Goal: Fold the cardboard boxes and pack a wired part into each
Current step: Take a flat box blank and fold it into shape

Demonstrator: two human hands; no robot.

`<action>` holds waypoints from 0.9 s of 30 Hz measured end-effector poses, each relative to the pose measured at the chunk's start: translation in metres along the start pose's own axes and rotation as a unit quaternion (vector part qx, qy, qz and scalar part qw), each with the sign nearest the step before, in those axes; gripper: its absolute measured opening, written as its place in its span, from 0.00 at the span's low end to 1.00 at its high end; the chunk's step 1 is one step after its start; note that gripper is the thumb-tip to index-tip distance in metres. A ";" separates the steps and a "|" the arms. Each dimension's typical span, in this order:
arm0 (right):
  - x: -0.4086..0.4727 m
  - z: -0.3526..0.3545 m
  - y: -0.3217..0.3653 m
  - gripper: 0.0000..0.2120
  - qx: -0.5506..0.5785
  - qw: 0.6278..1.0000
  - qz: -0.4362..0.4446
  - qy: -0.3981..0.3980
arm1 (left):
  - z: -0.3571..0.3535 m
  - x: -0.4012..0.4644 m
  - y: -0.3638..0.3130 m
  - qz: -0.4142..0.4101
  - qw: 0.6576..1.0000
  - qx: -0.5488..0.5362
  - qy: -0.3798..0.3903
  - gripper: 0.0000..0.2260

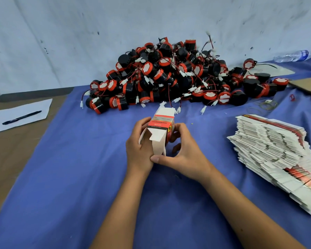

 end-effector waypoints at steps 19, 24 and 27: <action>-0.003 -0.003 0.007 0.47 0.206 0.963 -0.103 0.143 | -0.014 -0.008 -0.001 0.125 0.963 -0.137 0.193 0.39; -0.008 -0.017 0.010 0.38 0.176 0.959 -0.091 0.204 | -0.007 -0.004 0.005 0.196 0.945 -0.239 0.108 0.33; -0.006 -0.013 0.011 0.33 0.194 0.964 -0.089 0.157 | -0.009 -0.004 0.003 0.195 0.950 -0.223 0.094 0.35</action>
Point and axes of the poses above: each hand's wrist, its own x-axis towards the middle knuckle, its own z-axis out of the back of the hand, y = z × x, the point moved 7 cm from there along x, towards the middle knuckle, and after that the axes turned 5 degrees about -y, right-handed, at the moved point
